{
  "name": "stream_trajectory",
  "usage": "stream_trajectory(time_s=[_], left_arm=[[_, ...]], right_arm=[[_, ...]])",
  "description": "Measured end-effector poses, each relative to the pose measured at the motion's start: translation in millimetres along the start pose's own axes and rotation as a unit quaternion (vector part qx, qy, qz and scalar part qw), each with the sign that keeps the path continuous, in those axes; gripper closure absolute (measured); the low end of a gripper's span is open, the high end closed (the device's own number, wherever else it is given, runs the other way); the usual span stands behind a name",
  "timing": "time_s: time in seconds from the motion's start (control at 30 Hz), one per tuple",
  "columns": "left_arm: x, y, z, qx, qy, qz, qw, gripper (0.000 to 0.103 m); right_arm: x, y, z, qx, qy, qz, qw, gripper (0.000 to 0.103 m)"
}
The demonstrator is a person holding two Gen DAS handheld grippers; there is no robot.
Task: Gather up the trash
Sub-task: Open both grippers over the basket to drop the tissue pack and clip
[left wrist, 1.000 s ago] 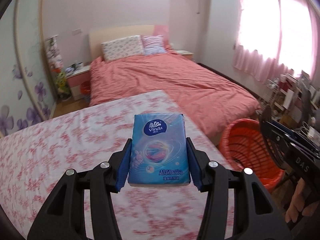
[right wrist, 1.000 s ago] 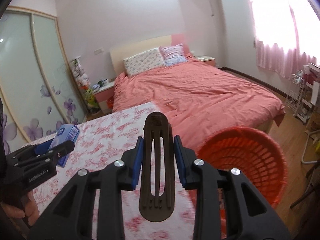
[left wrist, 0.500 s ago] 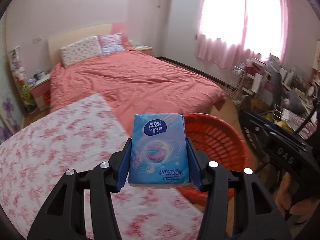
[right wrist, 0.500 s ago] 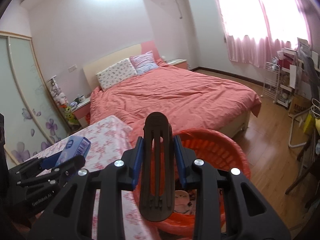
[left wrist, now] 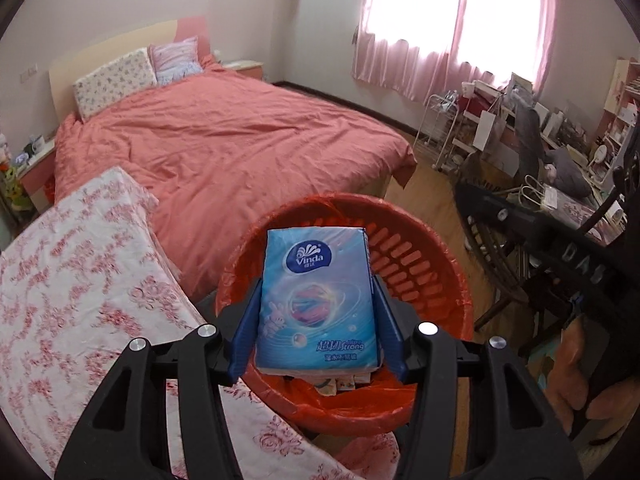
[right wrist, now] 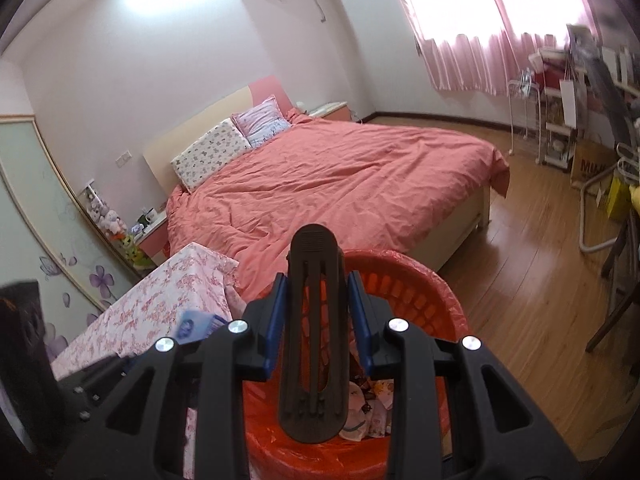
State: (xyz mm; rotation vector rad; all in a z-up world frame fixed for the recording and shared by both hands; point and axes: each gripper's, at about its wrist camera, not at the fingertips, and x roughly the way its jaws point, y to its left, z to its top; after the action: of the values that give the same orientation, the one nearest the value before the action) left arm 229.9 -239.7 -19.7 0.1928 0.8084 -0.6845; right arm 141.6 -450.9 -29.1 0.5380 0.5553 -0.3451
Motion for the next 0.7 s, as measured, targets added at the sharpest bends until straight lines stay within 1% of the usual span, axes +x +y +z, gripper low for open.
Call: stream_trajectory(time_s=[0.07, 0.1, 0.13, 0.27, 0.3, 0.4, 0.43, 0.47, 0.53, 0.57, 0.63, 0.67, 0.7], left_arm=[[5.0, -0.6, -2.5, -0.005, 0.007, 0.003, 1.0, 0.042], [6.8, 1.9, -4.7, -0.008, 0.01, 0.006, 0.9999, 0.037], [7.1, 3.0, -6.0, -0.009, 0.011, 0.008, 0.9999, 0.035], [2.2, 11.1, -12.8, -0.018, 0.013, 0.024, 0.9995, 0.033], [-0.1, 12.3, -13.1, -0.02, 0.012, 0.028, 0.9993, 0.033], [-23.4, 19.1, -21.4, -0.023, -0.009, 0.05, 0.9985, 0.032], [-28.8, 22.6, -22.2, -0.024, -0.014, 0.054, 0.9981, 0.029], [-40.8, 26.1, -26.4, -0.028, -0.025, 0.062, 0.9974, 0.027], [-64.9, 32.6, -34.9, -0.035, -0.05, 0.079, 0.995, 0.019], [-74.9, 34.9, -37.9, -0.038, -0.06, 0.085, 0.9939, 0.017], [-103.0, 39.9, -50.0, -0.045, -0.086, 0.1, 0.9902, 0.01], [-113.2, 41.6, -54.1, -0.049, -0.095, 0.106, 0.9887, 0.009], [-127.0, 43.1, -60.9, -0.054, -0.106, 0.113, 0.9865, 0.007]], right_arm=[[6.2, -4.6, 1.6, 0.007, 0.003, -0.001, 1.0, 0.066], [9.3, -6.7, 1.3, 0.007, 0.007, -0.003, 1.0, 0.061], [10.2, -6.1, 0.6, 0.007, 0.007, -0.004, 1.0, 0.057], [10.4, -10.8, -6.0, 0.003, 0.008, -0.017, 1.0, 0.052], [7.3, -10.0, -9.2, -0.001, 0.005, -0.023, 1.0, 0.048], [-4.7, 0.1, -16.7, -0.026, -0.01, -0.04, 0.999, 0.039], [-12.8, 6.6, -21.6, -0.042, -0.018, -0.048, 0.998, 0.035], [-18.1, 11.3, -23.3, -0.051, -0.024, -0.051, 0.997, 0.033], [-34.8, 25.4, -30.7, -0.077, -0.042, -0.058, 0.994, 0.022], [-42.3, 31.3, -34.3, -0.086, -0.05, -0.06, 0.993, 0.018], [-63.3, 46.7, -45.9, -0.108, -0.075, -0.064, 0.989, 0.006], [-70.9, 53.2, -50.1, -0.116, -0.084, -0.066, 0.988, 0.004], [-81.7, 61.2, -56.6, -0.124, -0.095, -0.07, 0.985, 0.004]])
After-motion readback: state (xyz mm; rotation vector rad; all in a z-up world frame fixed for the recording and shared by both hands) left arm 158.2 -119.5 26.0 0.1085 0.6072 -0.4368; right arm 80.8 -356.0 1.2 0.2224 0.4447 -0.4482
